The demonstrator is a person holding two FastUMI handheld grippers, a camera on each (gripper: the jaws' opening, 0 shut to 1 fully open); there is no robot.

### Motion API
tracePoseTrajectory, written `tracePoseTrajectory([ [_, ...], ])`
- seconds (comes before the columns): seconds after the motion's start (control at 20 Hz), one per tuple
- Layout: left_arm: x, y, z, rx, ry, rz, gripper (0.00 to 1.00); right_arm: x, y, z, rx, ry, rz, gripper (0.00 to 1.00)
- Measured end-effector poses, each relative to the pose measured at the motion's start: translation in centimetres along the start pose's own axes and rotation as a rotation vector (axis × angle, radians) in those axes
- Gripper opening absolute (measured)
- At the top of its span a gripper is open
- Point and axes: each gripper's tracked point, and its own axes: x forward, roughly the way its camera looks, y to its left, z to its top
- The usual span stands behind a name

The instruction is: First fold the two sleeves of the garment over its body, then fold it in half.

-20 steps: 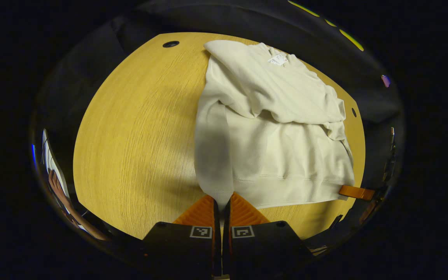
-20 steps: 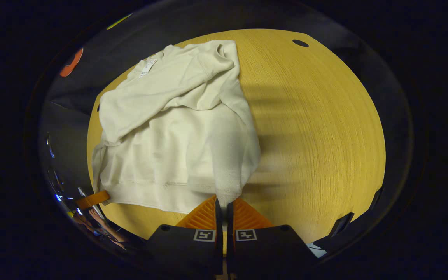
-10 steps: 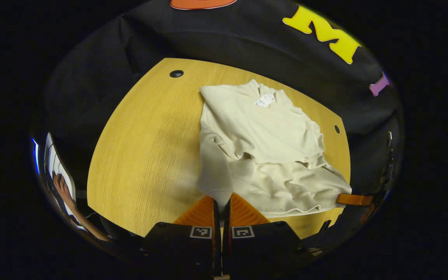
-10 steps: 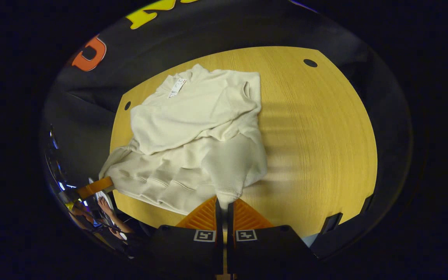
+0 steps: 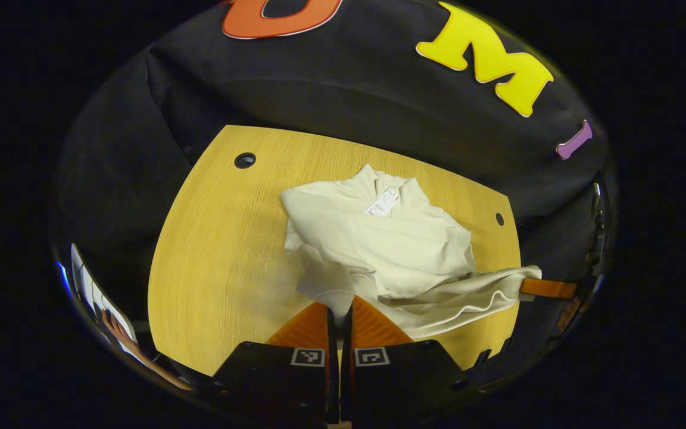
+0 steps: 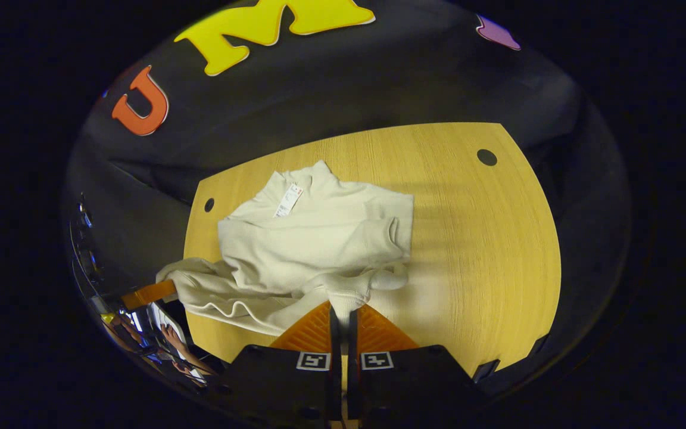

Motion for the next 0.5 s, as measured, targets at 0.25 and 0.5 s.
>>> tracePoseTrajectory([
  [0.25,5.7,0.1,3.5,0.002,0.107,0.028,0.05,6.1,0.1,4.5,0.056,0.032,-0.005,0.04],
  [0.5,12.0,0.7,6.3,-0.025,0.115,0.043,0.06,12.5,0.0,8.4,0.117,0.037,-0.003,0.04],
])
